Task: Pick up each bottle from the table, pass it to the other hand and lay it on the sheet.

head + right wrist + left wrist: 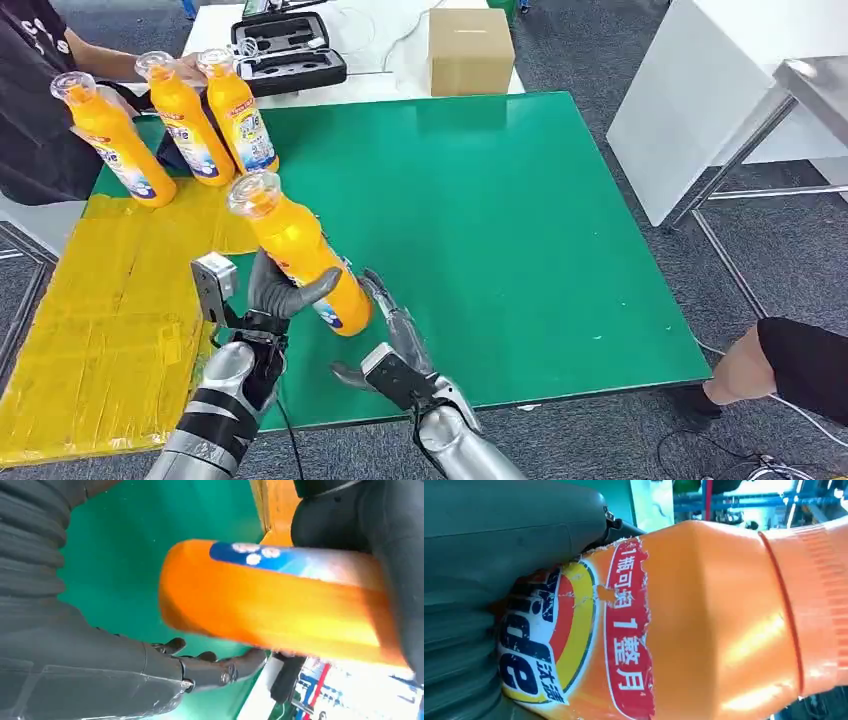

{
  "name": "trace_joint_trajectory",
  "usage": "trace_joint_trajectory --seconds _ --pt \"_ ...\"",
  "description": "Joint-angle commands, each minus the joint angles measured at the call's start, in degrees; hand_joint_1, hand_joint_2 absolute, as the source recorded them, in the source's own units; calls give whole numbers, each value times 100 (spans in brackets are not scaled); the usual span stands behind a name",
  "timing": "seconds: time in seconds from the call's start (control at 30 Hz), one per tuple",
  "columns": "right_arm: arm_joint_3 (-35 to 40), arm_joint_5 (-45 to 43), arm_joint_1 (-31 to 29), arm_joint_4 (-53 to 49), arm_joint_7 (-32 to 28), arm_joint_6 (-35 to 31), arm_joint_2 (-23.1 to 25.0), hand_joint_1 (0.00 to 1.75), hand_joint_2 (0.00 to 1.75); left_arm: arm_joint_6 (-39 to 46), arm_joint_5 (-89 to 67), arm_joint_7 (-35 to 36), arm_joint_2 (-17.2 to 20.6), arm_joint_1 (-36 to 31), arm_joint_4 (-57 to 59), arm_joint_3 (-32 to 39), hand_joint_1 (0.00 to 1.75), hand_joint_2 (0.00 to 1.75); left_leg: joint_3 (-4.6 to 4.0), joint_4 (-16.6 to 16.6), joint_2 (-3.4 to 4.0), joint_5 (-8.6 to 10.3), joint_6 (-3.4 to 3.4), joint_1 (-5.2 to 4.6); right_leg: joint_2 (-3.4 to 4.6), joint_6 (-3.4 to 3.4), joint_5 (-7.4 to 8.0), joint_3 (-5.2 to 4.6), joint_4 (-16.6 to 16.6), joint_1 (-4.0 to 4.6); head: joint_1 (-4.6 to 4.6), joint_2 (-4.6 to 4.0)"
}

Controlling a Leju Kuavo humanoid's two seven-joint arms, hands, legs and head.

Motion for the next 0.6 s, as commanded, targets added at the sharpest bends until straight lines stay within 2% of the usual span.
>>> trace_joint_trajectory --seconds 0.03,0.17,0.2,0.27,0.3,0.37,0.5,0.53,0.57,0.6 --pt "-160 10 37 -188 -26 44 -199 0 175 9 -3 22 94 -117 70 174 175 175 41 0 -3 -17 -5 1 -13 -9 -18 42 -1 4 0 0" --pt "-585 133 751 -1649 -48 176 -547 0 175 559 -457 -115 227 133 -303 417 175 175 27 -4 -6 -10 -3 1 -13 -6 -11 29 -5 2 0 0" --pt "-717 180 988 -2136 -20 321 -678 0 175 760 -661 -149 265 221 -431 518 175 175 44 -1 -8 -20 -5 2 -17 -9 -21 48 -3 5 0 0" --pt "-963 224 1269 -2663 53 547 -769 0 175 1149 -1145 -235 265 295 -535 667 175 175 26 -6 -7 -10 -2 -1 -13 -5 -11 28 -7 0 0 0" --pt "-1151 259 1440 -2980 26 568 -783 0 175 2323 -2310 -401 303 287 -563 623 175 175 40 -1 -10 -20 -4 0 -20 -8 -22 44 -3 3 0 0" --pt "-1336 289 1584 -3330 -19 603 -796 0 175 3305 -3664 -280 372 203 -481 567 175 175 29 1 -15 -17 -3 0 -21 -8 -19 35 -1 3 0 0" --pt "-1541 161 1521 -3619 -62 712 -819 0 175 3866 -5924 543 701 -330 479 363 175 175 18 -2 -21 -11 -8 -1 -26 -10 -15 22 -1 0 0 0" --pt "-1548 47 1439 -3619 -92 844 -852 0 175 4039 -7082 944 833 -509 744 510 175 175 37 5 -27 -19 -11 0 -36 -14 -26 43 5 3 2 0" --pt "-1535 -40 1378 -3629 -189 891 -873 0 175 4039 -8273 1487 1036 -643 913 581 175 175 22 -2 -21 -9 -10 -2 -28 -11 -15 25 0 0 0 0" --pt "-1509 -109 1304 -3604 -234 879 -897 0 175 4039 -9343 1709 1270 -729 1079 483 175 175 35 4 -18 -16 -12 0 -28 -15 -20 36 5 2 0 0"
